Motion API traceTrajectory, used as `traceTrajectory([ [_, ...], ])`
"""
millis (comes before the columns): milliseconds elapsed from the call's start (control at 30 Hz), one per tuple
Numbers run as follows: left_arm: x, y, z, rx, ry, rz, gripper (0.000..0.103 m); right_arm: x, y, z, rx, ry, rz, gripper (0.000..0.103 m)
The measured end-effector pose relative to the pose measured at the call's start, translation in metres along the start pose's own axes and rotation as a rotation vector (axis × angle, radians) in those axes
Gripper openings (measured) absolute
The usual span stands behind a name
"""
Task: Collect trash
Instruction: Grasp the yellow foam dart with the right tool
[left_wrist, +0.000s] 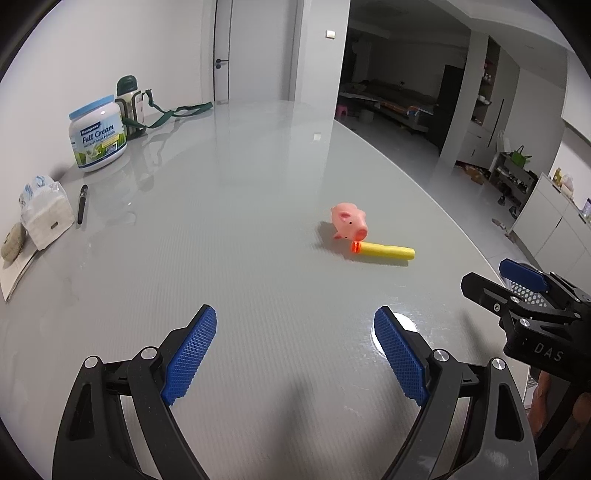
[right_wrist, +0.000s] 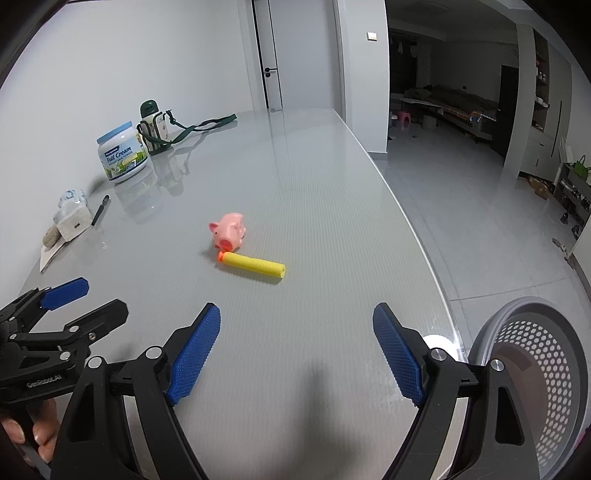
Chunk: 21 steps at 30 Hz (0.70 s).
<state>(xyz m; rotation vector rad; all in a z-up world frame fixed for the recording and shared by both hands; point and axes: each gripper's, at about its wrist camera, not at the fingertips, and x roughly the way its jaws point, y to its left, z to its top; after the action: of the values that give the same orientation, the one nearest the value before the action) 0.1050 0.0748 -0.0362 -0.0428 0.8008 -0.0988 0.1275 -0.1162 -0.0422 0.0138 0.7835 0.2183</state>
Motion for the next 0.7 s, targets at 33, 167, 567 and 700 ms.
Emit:
traceTrajectory([
  [33,0.000,0.000,0.000,0.000,0.001,0.003,0.086,0.001,-0.001,0.000,0.001,0.001,0.000,0.081],
  [167,0.002,0.003,0.001,-0.005,0.000,0.011,0.086,0.010,-0.005,0.003,-0.009,0.019,0.004,0.081],
  [567,0.014,0.016,0.003,-0.031,0.024,0.034,0.086,0.049,0.004,0.025,-0.090,0.064,0.031,0.081],
  [700,0.018,0.020,0.003,-0.040,0.029,0.036,0.086,0.069,0.010,0.035,-0.130,0.115,0.058,0.081],
])
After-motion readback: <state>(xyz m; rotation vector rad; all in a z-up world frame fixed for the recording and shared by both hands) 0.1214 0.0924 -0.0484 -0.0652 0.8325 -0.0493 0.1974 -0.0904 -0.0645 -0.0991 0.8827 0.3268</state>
